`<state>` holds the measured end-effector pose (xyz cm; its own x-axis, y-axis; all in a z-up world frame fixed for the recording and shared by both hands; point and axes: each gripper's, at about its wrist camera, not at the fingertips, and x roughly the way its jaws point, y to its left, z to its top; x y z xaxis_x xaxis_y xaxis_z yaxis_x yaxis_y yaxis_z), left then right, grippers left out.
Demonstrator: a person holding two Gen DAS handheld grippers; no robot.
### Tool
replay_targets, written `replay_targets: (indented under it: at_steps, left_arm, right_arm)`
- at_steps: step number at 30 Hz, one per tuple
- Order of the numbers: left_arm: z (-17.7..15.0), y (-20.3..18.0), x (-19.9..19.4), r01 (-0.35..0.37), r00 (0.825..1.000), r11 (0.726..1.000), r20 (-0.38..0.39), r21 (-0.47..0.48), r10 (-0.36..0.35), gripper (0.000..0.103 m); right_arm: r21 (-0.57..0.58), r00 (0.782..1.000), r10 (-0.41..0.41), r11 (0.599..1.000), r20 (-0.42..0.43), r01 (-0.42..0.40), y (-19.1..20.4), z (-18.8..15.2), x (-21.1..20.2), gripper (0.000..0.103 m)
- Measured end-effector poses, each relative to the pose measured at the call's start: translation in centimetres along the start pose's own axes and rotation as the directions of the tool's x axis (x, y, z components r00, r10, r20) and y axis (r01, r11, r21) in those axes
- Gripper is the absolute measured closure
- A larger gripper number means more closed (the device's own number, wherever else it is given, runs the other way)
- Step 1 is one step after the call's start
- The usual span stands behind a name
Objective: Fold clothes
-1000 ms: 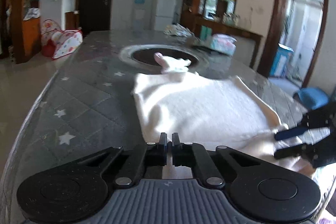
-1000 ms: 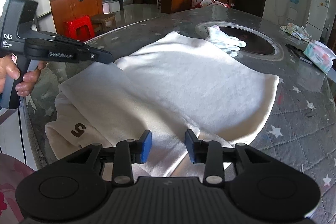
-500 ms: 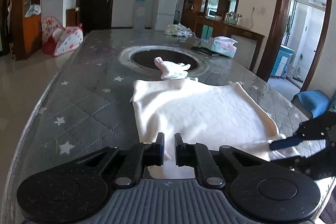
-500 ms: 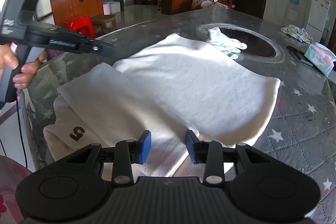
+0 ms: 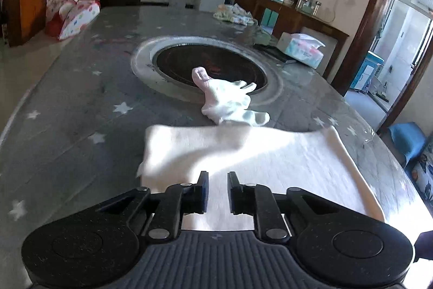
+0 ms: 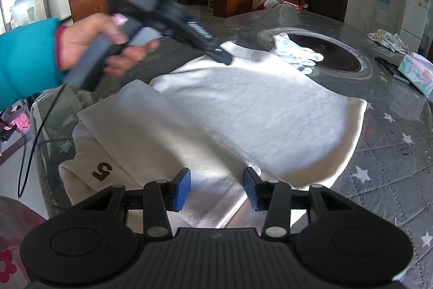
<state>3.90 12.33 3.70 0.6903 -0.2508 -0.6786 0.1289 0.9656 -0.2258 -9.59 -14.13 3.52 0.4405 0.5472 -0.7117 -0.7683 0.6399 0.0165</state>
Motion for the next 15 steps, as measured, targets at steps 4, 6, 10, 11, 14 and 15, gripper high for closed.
replay_targets:
  at_steps: [4, 6, 10, 11, 14, 15]
  left_arm:
    - [1.0, 0.7, 2.2, -0.042, 0.999, 0.999, 0.016, -0.03, 0.043, 0.083]
    - [1.5, 1.5, 2.6, -0.065, 0.997, 0.996, 0.029, -0.064, 0.067, 0.082]
    - [1.7, 2.9, 2.6, -0.079, 0.994, 0.988, 0.058, -0.134, 0.087, 0.072]
    - [1.6, 3.1, 2.5, -0.076, 0.994, 0.987, 0.064, -0.145, 0.086, 0.068]
    - [1.4, 3.3, 1.9, -0.065, 0.995, 0.982, 0.069, -0.179, 0.078, 0.058]
    - [1.4, 3.3, 1.5, -0.064, 0.995, 0.981, 0.07, -0.184, 0.077, 0.056]
  right_arm:
    - [0.003, 1.0, 0.01, 1.0, 0.0, -0.01, -0.1, -0.1, 0.0, 0.059]
    - [0.004, 1.0, 0.014, 1.0, 0.002, -0.014, -0.2, -0.2, 0.0, 0.059]
    - [0.008, 1.0, 0.022, 1.0, 0.007, -0.022, -0.3, -0.2, 0.0, 0.057]
    - [0.008, 1.0, 0.024, 1.0, 0.009, -0.024, -0.3, -0.3, 0.0, 0.057]
    - [0.01, 1.0, 0.026, 1.0, 0.013, -0.027, -0.4, -0.3, 0.1, 0.057]
    - [0.011, 1.0, 0.026, 1.0, 0.014, -0.027, -0.4, -0.3, 0.0, 0.057]
